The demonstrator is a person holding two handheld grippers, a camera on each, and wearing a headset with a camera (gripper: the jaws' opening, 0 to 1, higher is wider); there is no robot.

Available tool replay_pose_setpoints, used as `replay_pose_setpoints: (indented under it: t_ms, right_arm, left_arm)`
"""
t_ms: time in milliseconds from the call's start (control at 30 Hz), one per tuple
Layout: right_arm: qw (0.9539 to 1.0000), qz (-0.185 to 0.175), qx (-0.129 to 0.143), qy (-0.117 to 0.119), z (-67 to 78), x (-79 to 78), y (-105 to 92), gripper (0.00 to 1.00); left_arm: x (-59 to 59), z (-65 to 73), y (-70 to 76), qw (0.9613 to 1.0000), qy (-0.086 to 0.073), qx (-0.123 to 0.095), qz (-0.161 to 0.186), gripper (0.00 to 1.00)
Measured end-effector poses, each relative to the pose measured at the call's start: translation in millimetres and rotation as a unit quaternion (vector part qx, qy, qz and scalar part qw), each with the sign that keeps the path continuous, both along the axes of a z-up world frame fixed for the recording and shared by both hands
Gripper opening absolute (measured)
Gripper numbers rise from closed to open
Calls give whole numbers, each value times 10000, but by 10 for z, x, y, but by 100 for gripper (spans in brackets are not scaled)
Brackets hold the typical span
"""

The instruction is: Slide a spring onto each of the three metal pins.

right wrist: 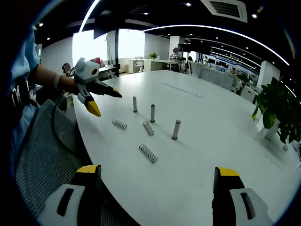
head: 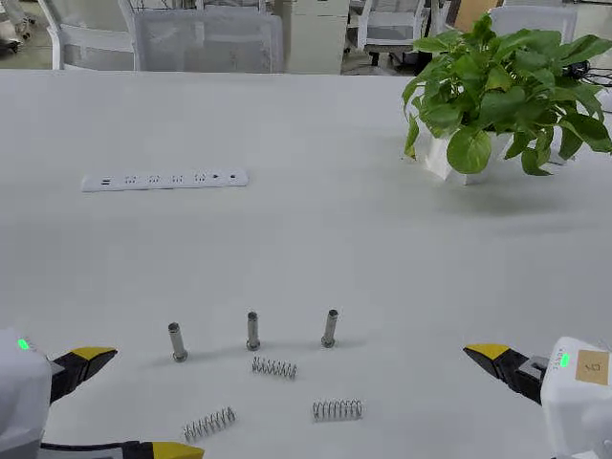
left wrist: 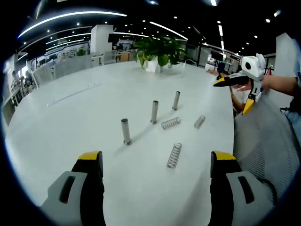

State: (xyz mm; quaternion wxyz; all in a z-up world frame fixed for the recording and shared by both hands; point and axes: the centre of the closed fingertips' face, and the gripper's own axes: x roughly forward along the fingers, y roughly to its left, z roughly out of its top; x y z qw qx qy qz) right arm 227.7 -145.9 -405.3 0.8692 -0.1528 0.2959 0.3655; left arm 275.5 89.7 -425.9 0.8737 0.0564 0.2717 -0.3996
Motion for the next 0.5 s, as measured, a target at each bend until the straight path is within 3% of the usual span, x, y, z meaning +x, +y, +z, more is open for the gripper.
replay_pose_setpoints:
  t_ms: [167, 500]
  right_arm:
    - [10000, 78, -29, 20, 7, 15, 36, 99]
    - [9999, 131, -82, 64, -11, 8, 55, 99]
  left_arm:
    - [-82, -66, 27, 10000, 28, -45, 56, 89]
    - [-193, -140, -14, 9998, -5, -190, -16, 65]
